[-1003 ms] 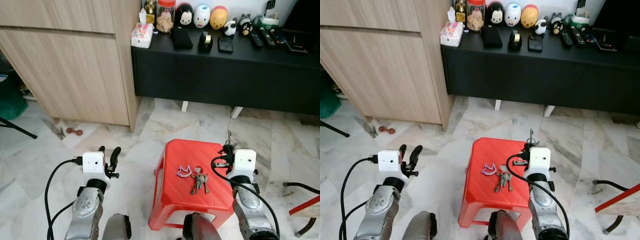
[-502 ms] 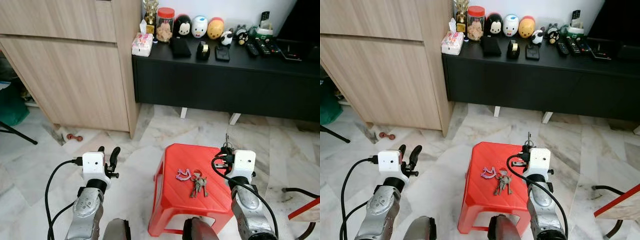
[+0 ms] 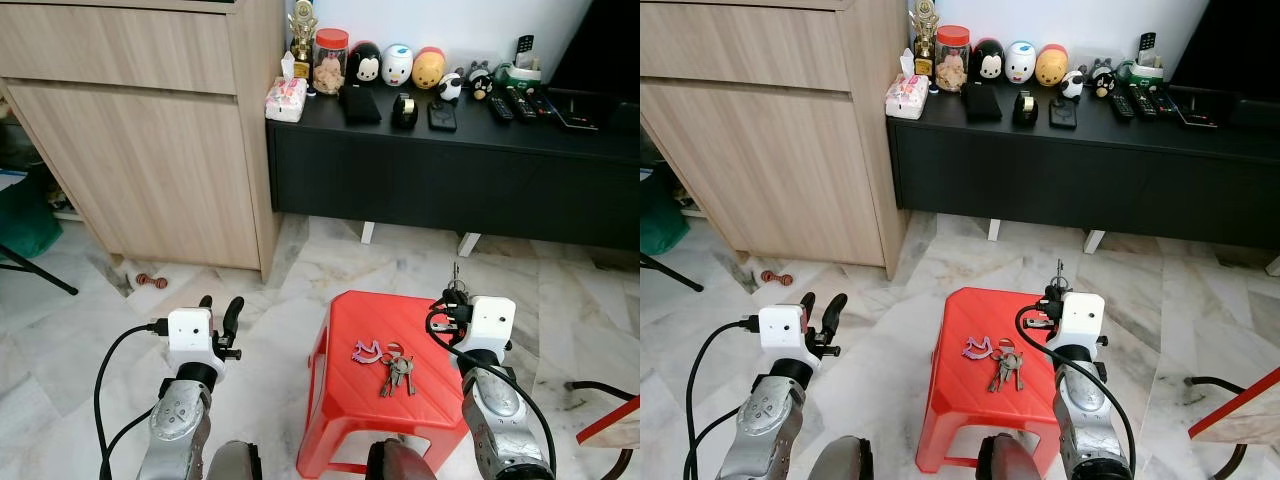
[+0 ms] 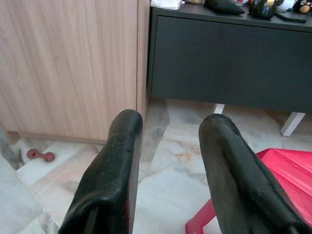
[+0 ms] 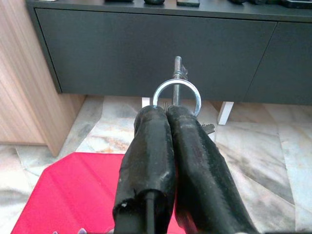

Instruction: Hang keys on a hook

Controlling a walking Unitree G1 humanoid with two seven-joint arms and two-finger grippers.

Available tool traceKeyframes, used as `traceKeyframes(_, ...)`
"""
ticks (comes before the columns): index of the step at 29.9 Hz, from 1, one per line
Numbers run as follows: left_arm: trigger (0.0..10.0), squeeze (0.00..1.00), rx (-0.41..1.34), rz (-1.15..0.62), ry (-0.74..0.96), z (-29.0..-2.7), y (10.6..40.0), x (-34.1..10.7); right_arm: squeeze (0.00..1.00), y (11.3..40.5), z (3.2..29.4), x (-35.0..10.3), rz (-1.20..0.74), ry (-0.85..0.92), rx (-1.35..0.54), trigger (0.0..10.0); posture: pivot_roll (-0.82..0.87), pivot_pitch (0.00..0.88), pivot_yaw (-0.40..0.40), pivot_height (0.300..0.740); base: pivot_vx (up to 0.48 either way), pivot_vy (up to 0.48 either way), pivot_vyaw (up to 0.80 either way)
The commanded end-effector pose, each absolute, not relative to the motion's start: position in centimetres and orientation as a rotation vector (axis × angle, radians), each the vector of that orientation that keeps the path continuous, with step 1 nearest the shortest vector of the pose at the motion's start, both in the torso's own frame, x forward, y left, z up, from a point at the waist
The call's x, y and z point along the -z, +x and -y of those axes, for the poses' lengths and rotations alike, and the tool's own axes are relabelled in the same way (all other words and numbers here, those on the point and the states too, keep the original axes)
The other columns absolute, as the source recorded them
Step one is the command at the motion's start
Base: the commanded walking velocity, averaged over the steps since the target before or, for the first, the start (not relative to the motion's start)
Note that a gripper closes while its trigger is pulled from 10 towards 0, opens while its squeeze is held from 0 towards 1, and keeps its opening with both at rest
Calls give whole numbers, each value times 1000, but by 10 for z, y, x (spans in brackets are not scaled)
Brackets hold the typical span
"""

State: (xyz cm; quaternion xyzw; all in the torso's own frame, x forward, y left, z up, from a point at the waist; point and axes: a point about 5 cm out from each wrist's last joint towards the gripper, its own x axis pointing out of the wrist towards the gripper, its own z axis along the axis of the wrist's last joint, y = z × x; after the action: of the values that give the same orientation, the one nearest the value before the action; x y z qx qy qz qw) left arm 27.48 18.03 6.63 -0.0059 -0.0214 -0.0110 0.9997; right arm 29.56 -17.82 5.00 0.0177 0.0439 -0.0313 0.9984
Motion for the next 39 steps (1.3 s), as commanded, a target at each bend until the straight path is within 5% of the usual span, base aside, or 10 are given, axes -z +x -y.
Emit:
traceKeyframes(1, 10000, 0, 43, 46, -7, -175, 272, -64, 0, 295, 182, -53, -73, 47, 83, 10000, 141, 22, -80, 636, -255, 0, 0)
traceKeyframes(20, 10000, 0, 53, 51, -9, -175, 271, -65, 0, 295, 179, -51, -90, 53, 85, 10000, 144, 22, -76, 636, -309, 0, 0)
traceKeyframes(32, 10000, 0, 45, 47, -6, -176, 270, -64, 0, 296, 180, -52, -91, 46, 89, 10000, 147, 40, -82, 636, 0, 0, 0)
traceKeyframes(39, 10000, 0, 41, 47, -7, -176, 270, -65, 0, 297, 182, -52, -93, 40, 94, 10000, 148, 49, -87, 674, 0, 0, 0)
